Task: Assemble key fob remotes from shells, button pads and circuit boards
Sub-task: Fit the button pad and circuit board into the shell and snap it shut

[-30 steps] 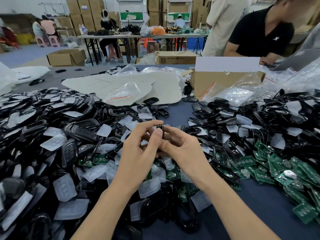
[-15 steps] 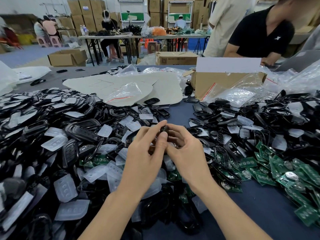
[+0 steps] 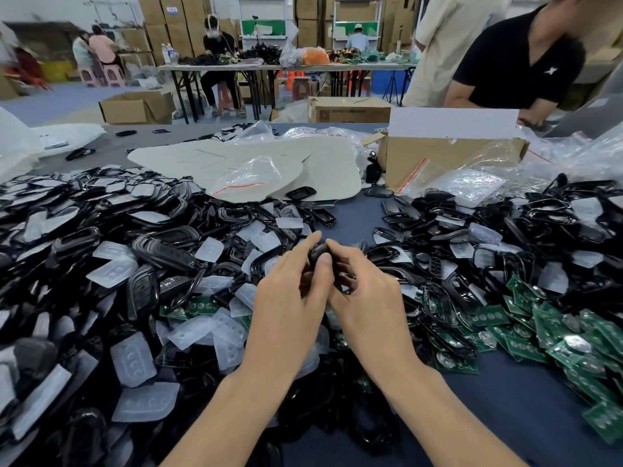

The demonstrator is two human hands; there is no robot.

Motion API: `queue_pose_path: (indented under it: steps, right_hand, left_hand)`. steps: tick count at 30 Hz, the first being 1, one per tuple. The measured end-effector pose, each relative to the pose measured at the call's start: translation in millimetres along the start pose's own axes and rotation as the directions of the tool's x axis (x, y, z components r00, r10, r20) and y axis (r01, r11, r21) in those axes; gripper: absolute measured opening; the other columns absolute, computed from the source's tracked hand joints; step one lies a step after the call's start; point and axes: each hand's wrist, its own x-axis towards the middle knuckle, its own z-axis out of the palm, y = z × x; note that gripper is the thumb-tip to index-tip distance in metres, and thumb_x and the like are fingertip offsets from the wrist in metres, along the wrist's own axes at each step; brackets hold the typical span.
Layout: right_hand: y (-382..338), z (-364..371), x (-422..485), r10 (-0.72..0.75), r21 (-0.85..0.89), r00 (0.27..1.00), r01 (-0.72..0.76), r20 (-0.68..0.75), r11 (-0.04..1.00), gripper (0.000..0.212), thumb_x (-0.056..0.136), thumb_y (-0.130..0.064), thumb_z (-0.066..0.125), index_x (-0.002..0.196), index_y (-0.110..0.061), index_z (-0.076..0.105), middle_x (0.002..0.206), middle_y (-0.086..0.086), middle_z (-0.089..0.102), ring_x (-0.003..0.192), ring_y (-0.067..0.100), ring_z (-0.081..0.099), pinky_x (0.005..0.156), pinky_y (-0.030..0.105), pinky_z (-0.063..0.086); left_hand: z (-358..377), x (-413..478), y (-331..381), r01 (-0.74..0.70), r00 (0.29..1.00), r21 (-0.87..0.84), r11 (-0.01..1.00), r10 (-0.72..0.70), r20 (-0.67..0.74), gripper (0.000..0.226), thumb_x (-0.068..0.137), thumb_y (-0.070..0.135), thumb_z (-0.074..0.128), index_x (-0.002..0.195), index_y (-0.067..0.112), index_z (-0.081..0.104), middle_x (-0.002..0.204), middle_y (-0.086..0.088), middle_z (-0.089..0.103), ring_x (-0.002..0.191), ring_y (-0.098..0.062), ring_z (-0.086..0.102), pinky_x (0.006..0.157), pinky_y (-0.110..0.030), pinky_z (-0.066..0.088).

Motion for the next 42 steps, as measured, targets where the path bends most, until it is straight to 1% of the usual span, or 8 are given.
queue_pose_path:
  steps: [15,23,27,29,31,35,38,42]
  right_hand:
    - [0.9,-1.4,1.0,0.056,0.136,0.996,-0.065,0.067,0.989,0.038,0.09,-0.012,0.074,0.126,-0.018,0.064,0.117,-0.007,0.072,0.105,0.009,0.068,0.093,0.026,0.053]
    - [-0.6,-2.4,2.8,0.118,0.249,0.985,-0.146,0.125,0.957,0.039,0.089,-0.01,0.074,0.121,-0.03,0.065,0.11,-0.013,0.073,0.1,0.001,0.069,0.089,0.024,0.055]
    - [-1.1,-7.7,11.7,0.18,0.504,0.942,-0.307,0.284,0.807,0.03,0.088,-0.014,0.077,0.104,-0.039,0.07,0.101,-0.016,0.077,0.095,0.0,0.071,0.08,0.014,0.054]
    - [1.9,-16.2,17.0,0.177,0.582,0.882,-0.427,0.437,0.693,0.023,0.084,-0.028,0.08,0.106,-0.03,0.076,0.104,-0.006,0.078,0.1,0.009,0.073,0.084,0.02,0.057]
    - [7.2,-22.6,20.0,0.154,0.605,0.8,-0.549,0.58,0.577,0.041,0.079,-0.036,0.08,0.115,-0.018,0.075,0.11,0.006,0.077,0.103,0.021,0.073,0.089,0.031,0.059]
    - [12.3,-29.5,22.1,0.082,0.604,0.718,-0.637,0.692,0.479,0.031,0.087,-0.03,0.073,0.113,-0.013,0.076,0.106,0.013,0.074,0.091,0.021,0.071,0.083,0.029,0.058]
    - [14.1,-30.2,20.6,0.065,0.617,0.719,-0.635,0.692,0.465,0.029,0.091,-0.034,0.068,0.11,-0.014,0.078,0.107,0.013,0.074,0.091,0.019,0.07,0.083,0.026,0.057]
    - [7.1,-21.7,21.1,0.161,0.703,0.816,-0.564,0.555,0.434,0.029,0.095,-0.033,0.06,0.109,-0.016,0.079,0.106,0.013,0.076,0.09,0.016,0.07,0.075,0.021,0.056]
  left_hand:
    - [1.4,-5.4,7.0,-0.08,0.996,0.034,0.996,0.081,-0.027,0.039,0.102,0.044,0.037,0.124,0.023,0.061,0.11,0.013,0.054,0.097,0.003,0.055,0.079,-0.006,0.04]
    - [1.6,-5.4,6.6,-0.094,0.994,0.052,0.994,0.097,-0.057,0.047,0.1,0.048,0.034,0.131,0.024,0.058,0.115,0.013,0.051,0.088,0.0,0.057,0.07,-0.02,0.048]
    - [-8.6,4.9,4.2,-0.072,0.997,-0.079,0.994,0.074,0.025,0.038,0.103,0.042,0.041,0.132,0.027,0.062,0.118,0.012,0.052,0.105,-0.001,0.058,0.086,-0.015,0.047]
    - [-17.8,11.4,2.5,-0.031,0.993,-0.168,0.985,0.05,0.107,0.035,0.105,0.041,0.039,0.128,0.032,0.064,0.12,0.01,0.051,0.113,0.0,0.055,0.089,-0.009,0.042]
    - [-24.3,15.4,0.6,0.014,0.98,-0.21,0.978,0.028,0.197,0.034,0.103,0.042,0.039,0.124,0.037,0.066,0.121,0.009,0.053,0.113,0.0,0.055,0.088,-0.008,0.042]
    - [-27.1,15.9,0.0,0.149,0.939,-0.359,0.921,-0.018,0.344,0.031,0.1,0.038,0.044,0.115,0.032,0.071,0.1,0.002,0.07,0.07,-0.007,0.06,0.067,-0.02,0.05]
    - [-25.4,15.9,0.3,0.161,0.95,-0.394,0.905,-0.034,0.309,0.027,0.101,0.029,0.047,0.104,0.022,0.072,0.075,0.008,0.068,0.062,-0.006,0.056,0.062,-0.015,0.048]
    - [-21.0,17.4,-2.0,0.184,0.977,-0.433,0.882,-0.116,0.18,0.02,0.102,0.019,0.051,0.102,0.015,0.07,0.091,0.004,0.075,0.079,-0.011,0.068,0.074,-0.019,0.052]
